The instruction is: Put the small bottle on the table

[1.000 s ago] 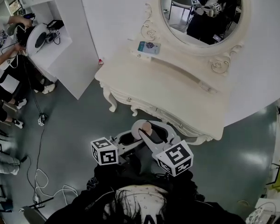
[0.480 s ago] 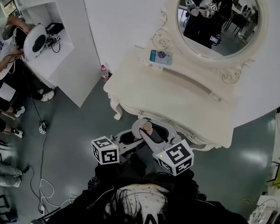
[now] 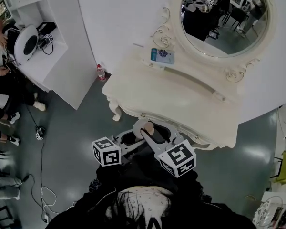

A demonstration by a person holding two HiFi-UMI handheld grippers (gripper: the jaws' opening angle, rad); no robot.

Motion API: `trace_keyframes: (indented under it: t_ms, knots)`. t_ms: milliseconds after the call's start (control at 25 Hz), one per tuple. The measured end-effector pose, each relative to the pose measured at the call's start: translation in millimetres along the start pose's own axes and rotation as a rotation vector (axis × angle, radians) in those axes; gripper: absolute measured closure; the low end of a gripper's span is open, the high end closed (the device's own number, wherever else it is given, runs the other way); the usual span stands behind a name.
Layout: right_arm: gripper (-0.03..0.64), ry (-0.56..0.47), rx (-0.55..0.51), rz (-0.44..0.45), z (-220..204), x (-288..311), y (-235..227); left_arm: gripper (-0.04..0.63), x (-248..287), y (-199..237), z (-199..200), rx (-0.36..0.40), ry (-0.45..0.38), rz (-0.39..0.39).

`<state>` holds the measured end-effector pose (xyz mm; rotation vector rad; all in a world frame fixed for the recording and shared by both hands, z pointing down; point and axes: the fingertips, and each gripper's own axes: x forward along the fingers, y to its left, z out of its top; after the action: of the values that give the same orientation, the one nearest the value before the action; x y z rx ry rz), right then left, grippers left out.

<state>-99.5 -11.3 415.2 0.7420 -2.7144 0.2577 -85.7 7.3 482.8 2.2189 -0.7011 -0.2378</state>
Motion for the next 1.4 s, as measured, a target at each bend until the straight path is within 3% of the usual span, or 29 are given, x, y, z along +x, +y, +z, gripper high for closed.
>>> trace_keyframes:
  t_ms: [320,640,960,1400]
  knots:
    - [0.469,0.012,0.016,0.030,-2,21,-27,0.341,15,26,13,-0.017,0.003,0.034]
    - [0.469,-0.007,0.032,0.066,16,46,-88,0.341,57,58,55,-0.010,-0.012,0.066]
    - [0.468,-0.053,0.056,0.065,48,54,-153,0.341,109,72,105,0.008,-0.053,0.023]
    - [0.469,-0.078,0.099,0.052,56,59,-221,0.334,167,92,132,-0.003,-0.030,0.010]
